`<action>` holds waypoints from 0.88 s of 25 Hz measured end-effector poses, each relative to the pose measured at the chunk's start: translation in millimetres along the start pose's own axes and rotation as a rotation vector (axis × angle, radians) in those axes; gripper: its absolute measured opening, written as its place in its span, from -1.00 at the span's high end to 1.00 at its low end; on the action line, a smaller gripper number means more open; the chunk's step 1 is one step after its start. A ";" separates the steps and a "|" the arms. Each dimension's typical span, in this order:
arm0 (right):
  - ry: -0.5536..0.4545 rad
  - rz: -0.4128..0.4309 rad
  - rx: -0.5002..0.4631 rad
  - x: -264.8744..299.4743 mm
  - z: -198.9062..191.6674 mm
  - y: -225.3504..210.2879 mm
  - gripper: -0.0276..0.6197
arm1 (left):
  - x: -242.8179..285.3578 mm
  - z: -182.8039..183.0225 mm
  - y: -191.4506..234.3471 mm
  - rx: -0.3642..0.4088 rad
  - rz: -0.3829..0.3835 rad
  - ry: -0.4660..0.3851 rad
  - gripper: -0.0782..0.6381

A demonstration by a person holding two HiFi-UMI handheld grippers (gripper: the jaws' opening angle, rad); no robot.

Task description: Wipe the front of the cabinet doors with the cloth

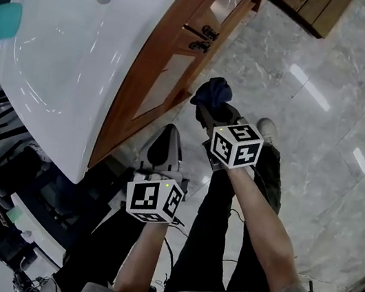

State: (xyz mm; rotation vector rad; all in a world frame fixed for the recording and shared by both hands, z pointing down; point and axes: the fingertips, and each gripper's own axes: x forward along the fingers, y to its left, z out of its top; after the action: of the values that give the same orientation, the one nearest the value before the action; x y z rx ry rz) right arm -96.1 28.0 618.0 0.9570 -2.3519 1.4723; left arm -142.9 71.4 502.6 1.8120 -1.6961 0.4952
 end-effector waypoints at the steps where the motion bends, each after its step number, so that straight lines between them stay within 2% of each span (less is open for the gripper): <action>1: -0.005 0.005 -0.004 -6.3 2.8 2.4 0.64 | -2.7 2.3 -4.3 0.000 0.000 -0.004 0.76; 11: -0.038 0.058 -0.038 -50.6 25.2 30.6 0.64 | -30.1 20.3 -28.9 -0.010 0.018 -0.037 0.76; 22: -0.136 0.175 -0.095 -76.5 92.1 89.8 0.64 | -54.4 67.8 -42.1 -0.016 0.051 -0.110 0.76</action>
State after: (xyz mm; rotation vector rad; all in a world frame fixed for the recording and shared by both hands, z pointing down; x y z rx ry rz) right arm -78.3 6.5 470.9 0.8731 -2.6366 1.3795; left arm -116.4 68.9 409.7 1.8177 -1.8188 0.4090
